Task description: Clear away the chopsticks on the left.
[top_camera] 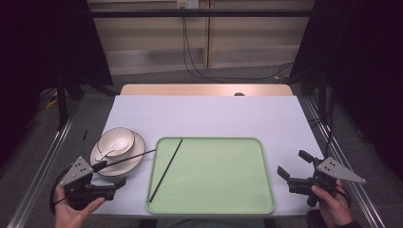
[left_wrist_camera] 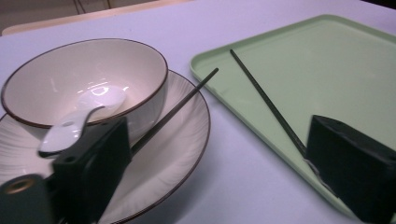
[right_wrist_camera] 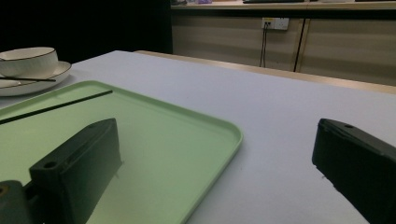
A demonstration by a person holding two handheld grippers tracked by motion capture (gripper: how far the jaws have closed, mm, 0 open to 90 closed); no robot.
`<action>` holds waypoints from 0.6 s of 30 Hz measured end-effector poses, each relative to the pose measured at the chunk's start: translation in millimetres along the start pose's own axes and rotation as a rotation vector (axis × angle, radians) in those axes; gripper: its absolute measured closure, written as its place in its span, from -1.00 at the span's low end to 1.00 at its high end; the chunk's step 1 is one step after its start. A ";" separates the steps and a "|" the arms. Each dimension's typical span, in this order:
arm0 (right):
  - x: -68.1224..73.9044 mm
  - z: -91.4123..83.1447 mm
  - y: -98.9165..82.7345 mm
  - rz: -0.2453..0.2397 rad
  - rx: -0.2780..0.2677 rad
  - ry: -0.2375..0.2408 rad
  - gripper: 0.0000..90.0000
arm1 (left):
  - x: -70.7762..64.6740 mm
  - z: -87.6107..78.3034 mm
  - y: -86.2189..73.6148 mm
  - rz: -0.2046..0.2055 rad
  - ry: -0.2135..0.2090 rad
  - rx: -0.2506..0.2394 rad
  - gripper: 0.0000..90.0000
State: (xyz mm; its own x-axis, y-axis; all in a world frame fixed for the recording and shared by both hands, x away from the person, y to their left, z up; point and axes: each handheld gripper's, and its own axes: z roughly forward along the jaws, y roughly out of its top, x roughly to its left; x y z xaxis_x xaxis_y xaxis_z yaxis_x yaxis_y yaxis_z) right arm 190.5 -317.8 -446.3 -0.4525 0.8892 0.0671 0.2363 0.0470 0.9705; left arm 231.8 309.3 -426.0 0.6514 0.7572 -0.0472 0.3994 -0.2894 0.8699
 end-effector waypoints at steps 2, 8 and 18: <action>0.2 0.0 0.1 0.000 0.000 0.001 -0.99 | 6.6 -5.0 -1.4 0.001 -0.008 -0.003 -0.86; 0.3 0.2 0.1 -0.002 0.000 0.004 -0.99 | 19.0 -14.3 -6.0 0.011 -0.019 -0.004 -0.87; 0.1 0.5 0.1 -0.005 0.001 0.002 -0.99 | 36.1 -22.7 -7.7 0.046 0.052 0.012 -0.77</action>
State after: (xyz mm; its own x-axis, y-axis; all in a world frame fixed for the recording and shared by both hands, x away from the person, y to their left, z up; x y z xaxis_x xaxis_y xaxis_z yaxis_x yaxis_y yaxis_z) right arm 190.8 -317.5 -446.4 -0.4555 0.8880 0.0626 0.2345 0.0519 0.9707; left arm 237.6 352.2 -423.3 0.6353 0.7720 0.0183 0.3781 -0.3316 0.8644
